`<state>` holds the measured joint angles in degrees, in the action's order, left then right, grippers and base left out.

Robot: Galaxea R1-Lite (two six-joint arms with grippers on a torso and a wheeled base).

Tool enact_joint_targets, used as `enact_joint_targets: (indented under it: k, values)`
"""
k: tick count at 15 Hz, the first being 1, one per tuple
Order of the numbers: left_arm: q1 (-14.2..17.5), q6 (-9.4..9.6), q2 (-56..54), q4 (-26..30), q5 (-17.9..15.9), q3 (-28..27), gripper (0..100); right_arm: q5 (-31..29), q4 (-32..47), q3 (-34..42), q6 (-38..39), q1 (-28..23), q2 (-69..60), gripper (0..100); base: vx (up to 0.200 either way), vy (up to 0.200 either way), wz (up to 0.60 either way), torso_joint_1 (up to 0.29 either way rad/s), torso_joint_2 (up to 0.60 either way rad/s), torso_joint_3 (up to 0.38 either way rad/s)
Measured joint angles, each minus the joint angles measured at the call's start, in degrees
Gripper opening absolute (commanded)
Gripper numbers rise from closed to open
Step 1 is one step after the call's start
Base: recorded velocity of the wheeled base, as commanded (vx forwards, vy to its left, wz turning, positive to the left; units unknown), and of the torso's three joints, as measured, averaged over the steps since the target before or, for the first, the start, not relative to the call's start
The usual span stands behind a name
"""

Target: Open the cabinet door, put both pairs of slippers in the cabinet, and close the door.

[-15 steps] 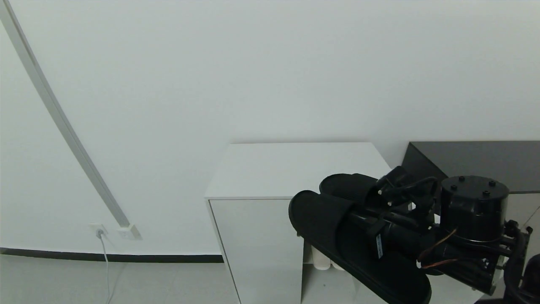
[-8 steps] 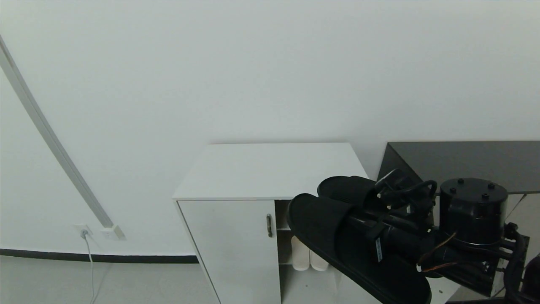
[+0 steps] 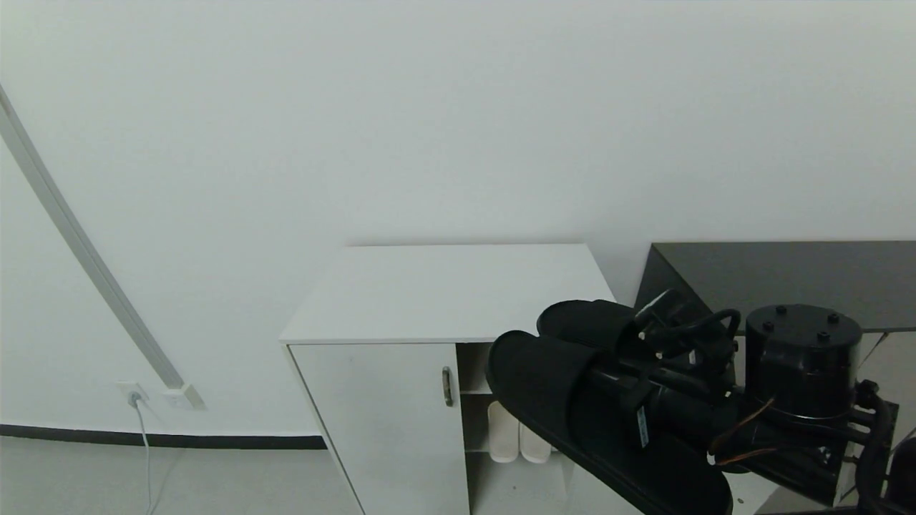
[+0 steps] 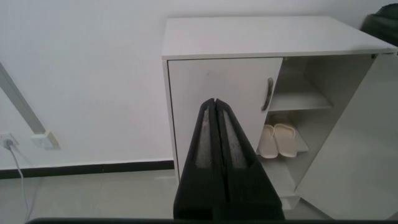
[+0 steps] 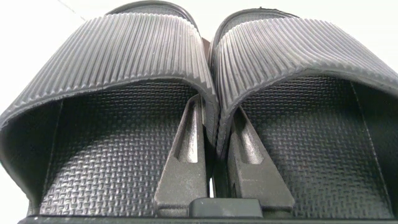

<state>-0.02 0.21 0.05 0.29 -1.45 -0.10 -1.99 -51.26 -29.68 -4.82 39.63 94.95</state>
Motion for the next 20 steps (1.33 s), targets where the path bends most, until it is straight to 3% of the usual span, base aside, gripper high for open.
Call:
enact_joint_targets:
  k: [8, 20]
  values:
    - [0.0, -0.05, 0.0, 0.0, 0.0, 0.0, 0, 0.0, 0.0, 0.4, -0.1, 0.1, 0.1, 0, 0.0, 0.0, 0.0, 0.0, 0.0, 0.0]
    - [0.0, -0.11, 0.0, 0.0, 0.0, 0.0, 0, 0.0, 0.0, 1.1, -0.1, 0.4, 0.1, 0, 0.0, 0.0, 0.0, -0.172, 0.4, 0.225]
